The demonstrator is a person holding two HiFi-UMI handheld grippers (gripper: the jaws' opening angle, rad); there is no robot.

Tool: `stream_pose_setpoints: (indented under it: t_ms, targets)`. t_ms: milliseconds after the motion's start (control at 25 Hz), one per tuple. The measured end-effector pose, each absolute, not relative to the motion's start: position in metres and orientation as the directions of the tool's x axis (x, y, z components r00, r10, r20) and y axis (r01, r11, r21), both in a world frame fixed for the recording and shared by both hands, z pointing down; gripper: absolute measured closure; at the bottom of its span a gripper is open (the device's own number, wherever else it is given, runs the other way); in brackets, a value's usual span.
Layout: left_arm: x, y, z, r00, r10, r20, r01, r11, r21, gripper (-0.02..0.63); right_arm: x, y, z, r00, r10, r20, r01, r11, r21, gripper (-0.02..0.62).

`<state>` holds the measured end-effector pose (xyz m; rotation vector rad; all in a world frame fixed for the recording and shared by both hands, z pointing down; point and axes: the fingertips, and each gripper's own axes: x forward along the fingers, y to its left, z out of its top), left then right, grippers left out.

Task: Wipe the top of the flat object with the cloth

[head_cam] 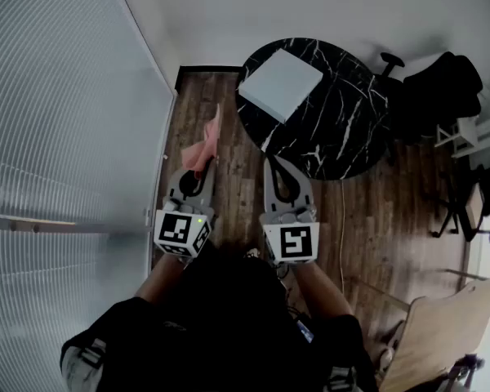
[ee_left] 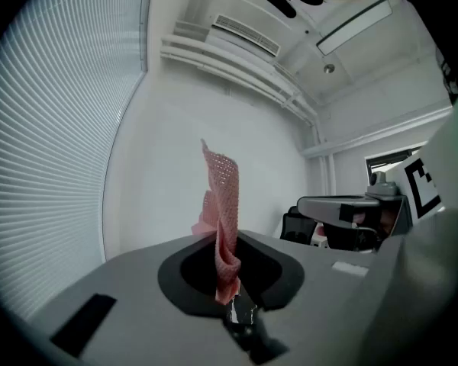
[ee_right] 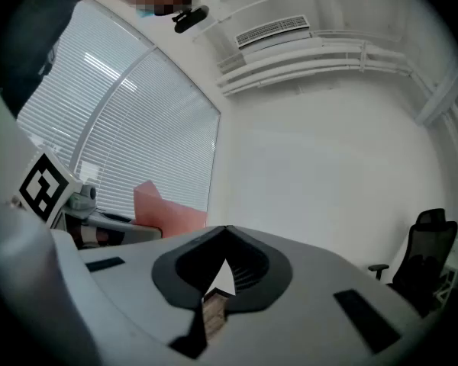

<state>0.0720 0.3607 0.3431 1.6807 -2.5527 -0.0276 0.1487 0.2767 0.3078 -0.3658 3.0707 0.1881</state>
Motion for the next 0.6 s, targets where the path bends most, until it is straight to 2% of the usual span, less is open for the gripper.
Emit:
stream_pose_setpoints:
  t_ms: [200,400,600]
  targets:
    - [0.090,0.345,0.344,-0.402,-0.913,0.061,-0.913,0.405,0.047,0.584,0.167,0.258,0.312,-0.975,-0.216,-0.042,-0.219,0.970,0.109,0.601]
    - [0.096,0.341,0.356,-0.408,-0.907,0.099,-0.909,0.414,0.050,0.584,0.166,0.262,0.324,-0.992,-0.119,-0.032,-0.121,0.990,0.078,0.601]
    - [0.085,0.336,0.373,-0.376,-0.916,0.140,-0.922,0.385,0.043,0.584,0.151,0.256,0.347,-0.992,-0.124,0.018,-0.123,0.990,0.066,0.600]
